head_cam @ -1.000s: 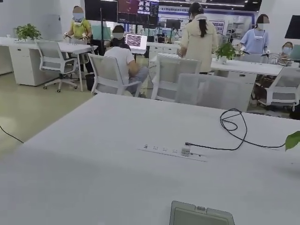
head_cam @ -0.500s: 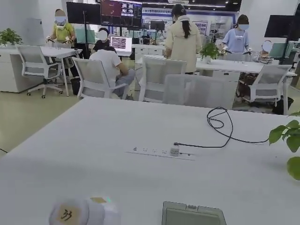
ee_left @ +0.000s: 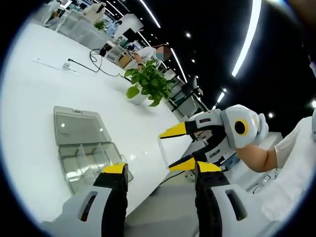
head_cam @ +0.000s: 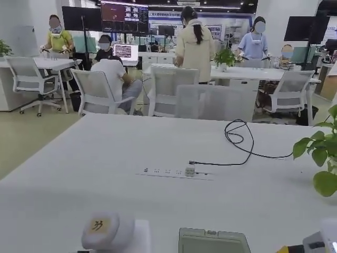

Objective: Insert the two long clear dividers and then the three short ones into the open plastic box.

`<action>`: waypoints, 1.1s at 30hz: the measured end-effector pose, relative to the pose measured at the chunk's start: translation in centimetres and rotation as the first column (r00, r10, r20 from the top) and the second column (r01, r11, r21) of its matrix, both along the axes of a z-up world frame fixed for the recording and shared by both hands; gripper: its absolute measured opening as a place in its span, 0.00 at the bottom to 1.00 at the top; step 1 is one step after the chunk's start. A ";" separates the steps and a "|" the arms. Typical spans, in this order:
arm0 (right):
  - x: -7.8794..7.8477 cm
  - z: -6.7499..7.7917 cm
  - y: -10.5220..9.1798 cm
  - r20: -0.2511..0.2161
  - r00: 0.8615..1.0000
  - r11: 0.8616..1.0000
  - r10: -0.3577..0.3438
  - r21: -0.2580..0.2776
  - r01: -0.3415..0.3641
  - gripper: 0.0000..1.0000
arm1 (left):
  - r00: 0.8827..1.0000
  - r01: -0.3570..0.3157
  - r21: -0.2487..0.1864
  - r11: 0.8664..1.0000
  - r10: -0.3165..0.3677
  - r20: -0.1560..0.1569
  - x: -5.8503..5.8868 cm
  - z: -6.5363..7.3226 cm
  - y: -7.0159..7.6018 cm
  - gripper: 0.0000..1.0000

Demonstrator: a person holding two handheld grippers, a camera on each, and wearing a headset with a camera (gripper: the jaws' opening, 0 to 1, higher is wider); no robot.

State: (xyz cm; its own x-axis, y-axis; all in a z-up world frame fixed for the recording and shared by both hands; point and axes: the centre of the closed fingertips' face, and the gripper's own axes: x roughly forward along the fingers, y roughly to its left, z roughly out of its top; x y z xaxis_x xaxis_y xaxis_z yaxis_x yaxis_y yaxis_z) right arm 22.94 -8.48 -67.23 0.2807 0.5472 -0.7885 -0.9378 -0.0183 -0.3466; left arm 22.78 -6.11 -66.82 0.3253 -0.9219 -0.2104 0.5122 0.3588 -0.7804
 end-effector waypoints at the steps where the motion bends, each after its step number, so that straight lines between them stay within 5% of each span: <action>1: -0.1 0.2 0.3 0.007 1.000 1.000 0.006 -0.001 -0.006 0.33 | 1.000 0.004 -0.007 1.000 -0.004 -0.004 0.0 0.0 -0.1 0.48; 6: -0.5 0.6 1.1 0.025 0.999 1.000 0.029 -0.010 -0.028 0.33 | 0.999 0.019 -0.029 0.999 -0.021 -0.048 -0.4 -0.1 -1.1 0.42; 21: -0.8 0.7 1.4 0.031 0.998 0.999 0.050 -0.024 -0.049 0.33 | 0.996 0.051 -0.060 0.997 -0.055 -0.074 -0.6 0.1 -1.9 0.05; 33: -0.8 0.6 1.3 0.033 0.998 0.998 0.057 -0.037 -0.056 0.33 | 0.996 0.050 -0.053 0.997 -0.054 -0.075 -0.6 -0.2 -2.0 0.00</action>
